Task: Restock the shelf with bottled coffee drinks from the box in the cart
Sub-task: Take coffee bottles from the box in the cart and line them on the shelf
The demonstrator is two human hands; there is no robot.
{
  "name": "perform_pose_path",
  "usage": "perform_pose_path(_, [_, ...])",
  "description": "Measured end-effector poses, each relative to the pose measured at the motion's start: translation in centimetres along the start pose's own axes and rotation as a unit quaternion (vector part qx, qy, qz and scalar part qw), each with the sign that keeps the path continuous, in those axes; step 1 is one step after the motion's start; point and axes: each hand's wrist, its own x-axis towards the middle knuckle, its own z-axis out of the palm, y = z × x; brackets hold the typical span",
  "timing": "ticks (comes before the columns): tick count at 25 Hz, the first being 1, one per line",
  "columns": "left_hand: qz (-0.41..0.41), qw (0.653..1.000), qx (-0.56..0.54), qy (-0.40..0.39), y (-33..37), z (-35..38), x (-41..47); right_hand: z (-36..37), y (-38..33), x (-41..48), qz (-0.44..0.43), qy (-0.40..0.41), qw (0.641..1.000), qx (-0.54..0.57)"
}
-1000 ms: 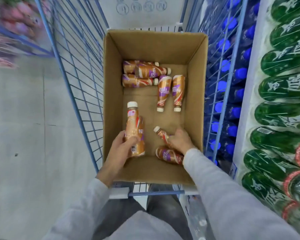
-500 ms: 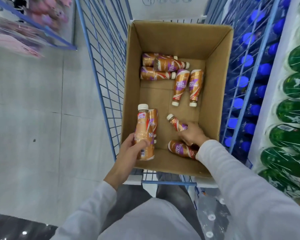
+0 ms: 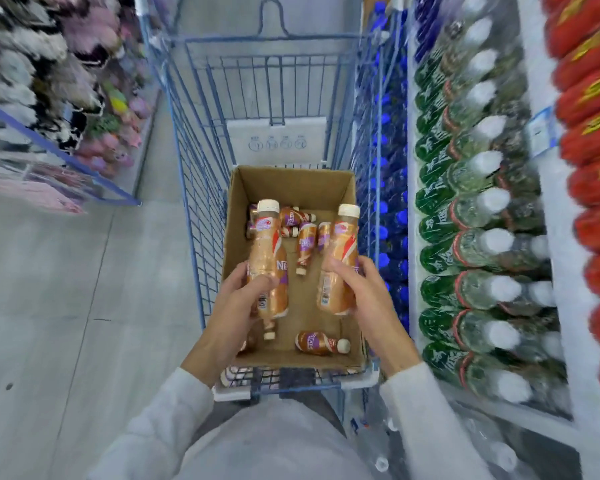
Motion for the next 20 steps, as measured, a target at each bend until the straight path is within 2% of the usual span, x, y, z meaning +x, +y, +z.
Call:
perform_pose_path(4, [0.075,0.993,0.021,-0.086,3.4,1.3,-3.7,1.1,-2.1,-6.8,-0.072,0.050,0.994,0.070])
perform_pose_path(9, [0.137,0.968,0.076,-0.194,4.6,0.8,-9.9,2.8,0.0,-16.4,-0.153,0.116,0.976,0.105])
perform_pose_path(15, [0.158,0.929,0.149,-0.300,3.2,1.2,-17.4,3.4,3.8,-27.9,-0.207,0.203,0.946,0.146])
perform_pose_path(20, [0.141,0.891,0.169,-0.397,1.3,5.6,-23.6,1.5,6.2,-36.9,-0.245,0.295,0.909,0.164])
